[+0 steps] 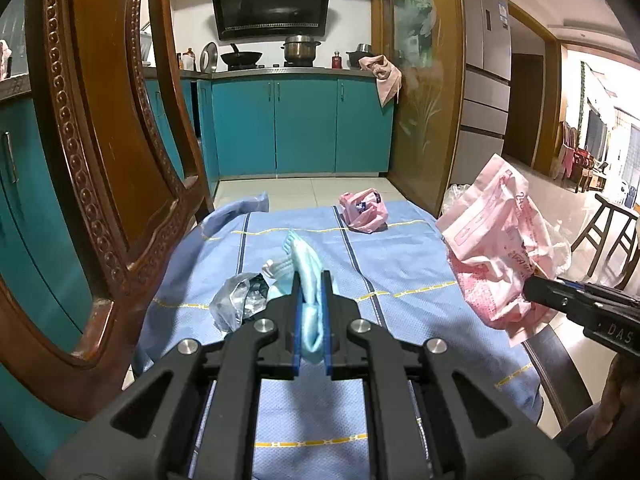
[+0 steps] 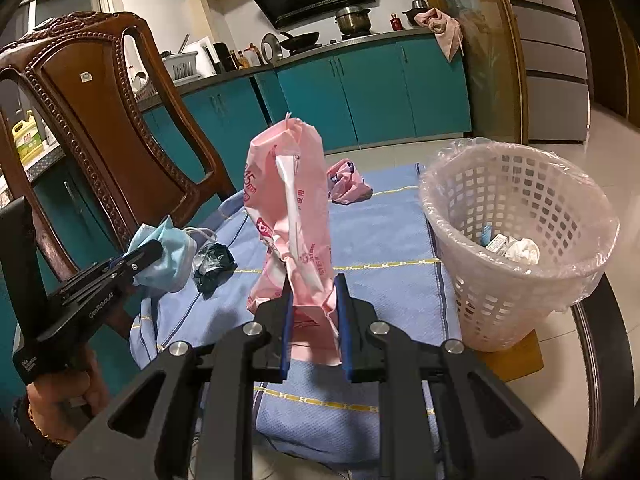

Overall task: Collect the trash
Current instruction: 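Carry the pink plastic bag with the right gripper into the basket and release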

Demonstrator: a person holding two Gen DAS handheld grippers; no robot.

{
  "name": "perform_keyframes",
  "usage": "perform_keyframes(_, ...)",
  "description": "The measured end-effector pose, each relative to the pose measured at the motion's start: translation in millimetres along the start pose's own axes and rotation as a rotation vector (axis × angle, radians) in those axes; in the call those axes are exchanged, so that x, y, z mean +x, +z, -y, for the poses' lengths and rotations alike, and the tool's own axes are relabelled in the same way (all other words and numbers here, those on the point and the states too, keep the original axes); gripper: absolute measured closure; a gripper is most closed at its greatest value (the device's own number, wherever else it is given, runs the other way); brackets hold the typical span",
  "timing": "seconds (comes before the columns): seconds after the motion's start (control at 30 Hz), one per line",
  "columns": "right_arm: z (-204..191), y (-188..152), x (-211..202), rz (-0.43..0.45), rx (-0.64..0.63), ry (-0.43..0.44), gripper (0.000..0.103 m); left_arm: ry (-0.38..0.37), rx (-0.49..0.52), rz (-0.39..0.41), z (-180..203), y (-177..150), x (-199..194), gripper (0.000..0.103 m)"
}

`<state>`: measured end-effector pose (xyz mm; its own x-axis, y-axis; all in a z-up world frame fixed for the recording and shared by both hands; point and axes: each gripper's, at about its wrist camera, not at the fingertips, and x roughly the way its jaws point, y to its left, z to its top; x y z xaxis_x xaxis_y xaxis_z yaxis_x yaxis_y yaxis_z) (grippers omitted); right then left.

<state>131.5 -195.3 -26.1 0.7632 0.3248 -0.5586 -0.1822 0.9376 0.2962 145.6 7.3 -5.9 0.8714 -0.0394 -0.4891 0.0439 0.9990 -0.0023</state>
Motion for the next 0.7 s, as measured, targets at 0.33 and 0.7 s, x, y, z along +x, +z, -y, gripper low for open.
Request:
perform_keyframes(0.33, 59, 53, -31, 0.276, 0.088, -0.250, 0.080, -0.001, 0.003, -0.005, -1, 1, 1, 0.094)
perform_keyframes(0.7, 137, 26, -49, 0.301, 0.477, -0.259, 0.012, -0.014, 0.041, -0.021, 7, -4, 3, 0.094)
